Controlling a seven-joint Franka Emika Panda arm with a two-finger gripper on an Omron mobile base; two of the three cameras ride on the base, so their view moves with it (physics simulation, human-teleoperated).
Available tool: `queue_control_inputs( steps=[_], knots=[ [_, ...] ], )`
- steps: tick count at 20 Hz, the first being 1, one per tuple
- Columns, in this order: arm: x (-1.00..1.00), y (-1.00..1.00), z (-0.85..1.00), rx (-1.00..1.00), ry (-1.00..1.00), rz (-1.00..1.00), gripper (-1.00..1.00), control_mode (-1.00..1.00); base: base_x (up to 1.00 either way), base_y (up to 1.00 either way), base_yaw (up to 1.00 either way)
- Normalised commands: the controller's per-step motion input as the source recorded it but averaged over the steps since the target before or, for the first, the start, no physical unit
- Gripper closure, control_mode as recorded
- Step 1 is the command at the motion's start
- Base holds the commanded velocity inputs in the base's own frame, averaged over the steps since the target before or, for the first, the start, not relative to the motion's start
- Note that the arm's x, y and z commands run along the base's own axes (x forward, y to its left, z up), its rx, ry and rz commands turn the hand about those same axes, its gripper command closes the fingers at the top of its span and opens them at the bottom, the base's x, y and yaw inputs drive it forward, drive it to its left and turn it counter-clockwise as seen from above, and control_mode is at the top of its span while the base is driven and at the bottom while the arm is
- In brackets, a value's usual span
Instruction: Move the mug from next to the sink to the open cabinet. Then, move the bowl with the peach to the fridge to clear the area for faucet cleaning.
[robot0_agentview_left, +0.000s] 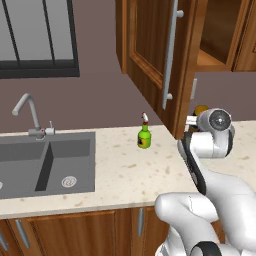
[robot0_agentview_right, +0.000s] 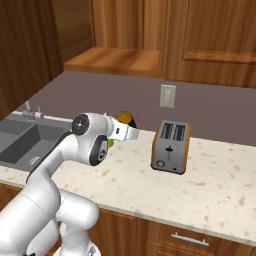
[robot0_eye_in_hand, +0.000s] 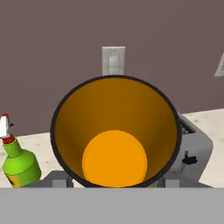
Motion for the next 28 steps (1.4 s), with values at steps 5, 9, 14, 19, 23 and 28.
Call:
queue_control_inputs(
  steps=[5,9,14,19,23,28],
  knots=[
    [-0.04,0.1,1.0,-0.08,-0.32,0.09,1.0,-1.0,0.0,0.0,0.0],
    [0.12,0.16,1.0,-0.05,-0.19,0.12,1.0,-1.0,0.0,0.0,0.0],
    [0.27,0.13,1.0,-0.01,-0.03,0.14,1.0,-1.0,0.0,0.0,0.0],
    [0.16,0.15,1.0,-0.04,0.04,0.07,1.0,-1.0,0.0,0.0,0.0],
    [0.01,0.16,1.0,-0.09,0.06,0.01,1.0,-1.0,0.0,0.0,0.0],
    [0.02,0.17,1.0,-0.11,0.0,0.01,1.0,-1.0,0.0,0.0,0.0]
  ],
)
